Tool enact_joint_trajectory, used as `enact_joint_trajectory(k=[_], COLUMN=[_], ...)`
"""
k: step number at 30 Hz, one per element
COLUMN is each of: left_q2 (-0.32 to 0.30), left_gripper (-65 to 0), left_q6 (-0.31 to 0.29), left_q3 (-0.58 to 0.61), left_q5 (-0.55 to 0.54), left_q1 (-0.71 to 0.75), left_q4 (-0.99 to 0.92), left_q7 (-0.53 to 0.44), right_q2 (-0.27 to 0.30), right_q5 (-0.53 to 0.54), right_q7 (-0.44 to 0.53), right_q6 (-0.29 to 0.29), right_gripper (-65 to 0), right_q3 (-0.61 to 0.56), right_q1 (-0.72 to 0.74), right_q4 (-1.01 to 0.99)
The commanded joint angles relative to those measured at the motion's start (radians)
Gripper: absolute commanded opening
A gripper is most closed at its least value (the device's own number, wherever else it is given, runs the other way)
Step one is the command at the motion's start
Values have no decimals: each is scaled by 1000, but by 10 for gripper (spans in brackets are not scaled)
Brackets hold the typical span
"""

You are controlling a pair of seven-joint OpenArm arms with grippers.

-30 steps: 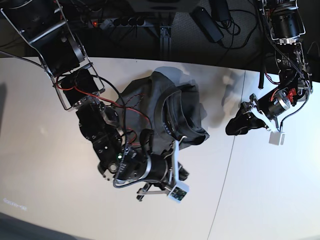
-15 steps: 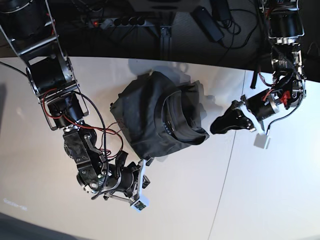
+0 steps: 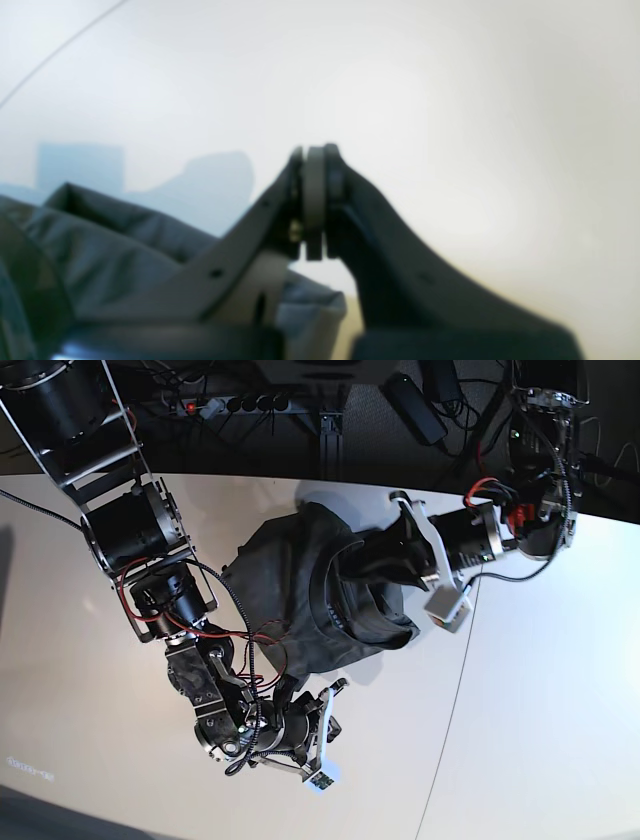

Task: Fold the T-shirt properly
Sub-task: 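Tuck and square the bundle edges with both grippers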

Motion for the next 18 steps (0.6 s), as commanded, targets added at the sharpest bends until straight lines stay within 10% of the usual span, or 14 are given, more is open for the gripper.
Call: enact_joint_trajectory(k=[1,18], left_q2=[6,145], left_gripper=[-650,-650], left_q6=[-25,-25], left_q3=[27,153], left_q5=[5,329], left_q1=[0,-54], left_q4=[16,-177], left_q7=[-42,-228], right_q2=[-13,-17], right_q5=[10,50], right_q7=[22,-151], right_q6=[48,55], right_gripper=[-650,-650], right_q3=[6,5], right_q1=[35,7], right_q4=[14,6])
